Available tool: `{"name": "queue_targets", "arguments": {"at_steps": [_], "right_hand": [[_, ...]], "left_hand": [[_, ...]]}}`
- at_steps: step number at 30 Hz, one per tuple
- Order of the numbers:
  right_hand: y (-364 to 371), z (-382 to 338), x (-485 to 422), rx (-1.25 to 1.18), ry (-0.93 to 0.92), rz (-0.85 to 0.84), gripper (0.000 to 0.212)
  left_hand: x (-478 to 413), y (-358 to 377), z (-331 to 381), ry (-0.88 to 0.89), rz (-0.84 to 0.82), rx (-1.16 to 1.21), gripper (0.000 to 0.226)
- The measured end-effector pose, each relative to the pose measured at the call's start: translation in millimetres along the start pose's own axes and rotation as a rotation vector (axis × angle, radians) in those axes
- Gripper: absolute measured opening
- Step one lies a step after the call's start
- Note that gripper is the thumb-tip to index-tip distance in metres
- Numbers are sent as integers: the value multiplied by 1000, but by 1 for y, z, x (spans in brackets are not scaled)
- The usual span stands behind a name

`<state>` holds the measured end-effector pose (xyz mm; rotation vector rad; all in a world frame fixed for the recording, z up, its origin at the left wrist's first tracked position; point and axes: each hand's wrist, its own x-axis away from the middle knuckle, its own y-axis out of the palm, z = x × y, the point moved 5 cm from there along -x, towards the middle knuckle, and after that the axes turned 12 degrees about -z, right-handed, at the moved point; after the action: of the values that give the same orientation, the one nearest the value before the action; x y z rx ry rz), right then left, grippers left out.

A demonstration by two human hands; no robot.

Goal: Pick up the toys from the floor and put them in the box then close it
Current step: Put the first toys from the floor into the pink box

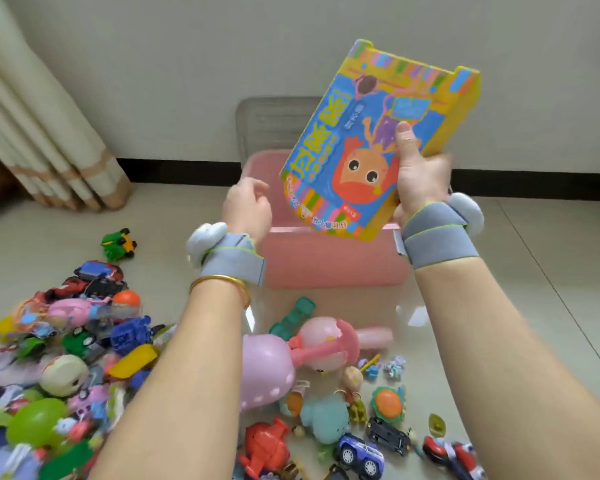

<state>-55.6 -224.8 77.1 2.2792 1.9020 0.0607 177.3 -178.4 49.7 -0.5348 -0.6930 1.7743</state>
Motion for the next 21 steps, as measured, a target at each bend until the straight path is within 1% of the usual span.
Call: {"name": "queue_targets", "arguments": {"at_steps": [3, 5, 6, 9, 11, 13, 15, 17, 18, 20, 21], "right_hand": [[17, -21, -12, 154, -223, 18, 43], [32, -30, -20, 346, -333, -47, 51], [43, -29, -25, 486, -350, -103, 55], [74, -5, -36, 949, -344, -268, 62], [90, 16, -36, 1198, -345, -348, 64], [103, 40, -42, 1392, -301, -457, 65], [115, 61, -49, 1579, -261, -598, 65], [128, 80, -53, 1685, -219, -747, 66], [133, 89, -56, 1691, -191, -808, 70], [144, 107, -58, 1651, -124, -874, 75], [150, 117, -59, 1658, -100, -894, 70]], "left_hand": [[-6, 38, -9, -20, -203, -159, 37], [-8, 58, -8, -9, -295, -279, 39], [-7, 66, -8, -8, -328, -332, 39], [-8, 78, -14, -19, -372, -424, 41], [-10, 77, -16, 12, -312, -438, 41], [-15, 73, -21, 27, -303, -358, 39], [-18, 71, -29, 5, -359, -242, 32], [-17, 69, -35, 7, -429, -153, 25], [-16, 69, -35, 18, -478, -118, 25], [-18, 70, -36, 50, -569, -77, 25], [-18, 70, -36, 66, -598, -79, 25]]}}
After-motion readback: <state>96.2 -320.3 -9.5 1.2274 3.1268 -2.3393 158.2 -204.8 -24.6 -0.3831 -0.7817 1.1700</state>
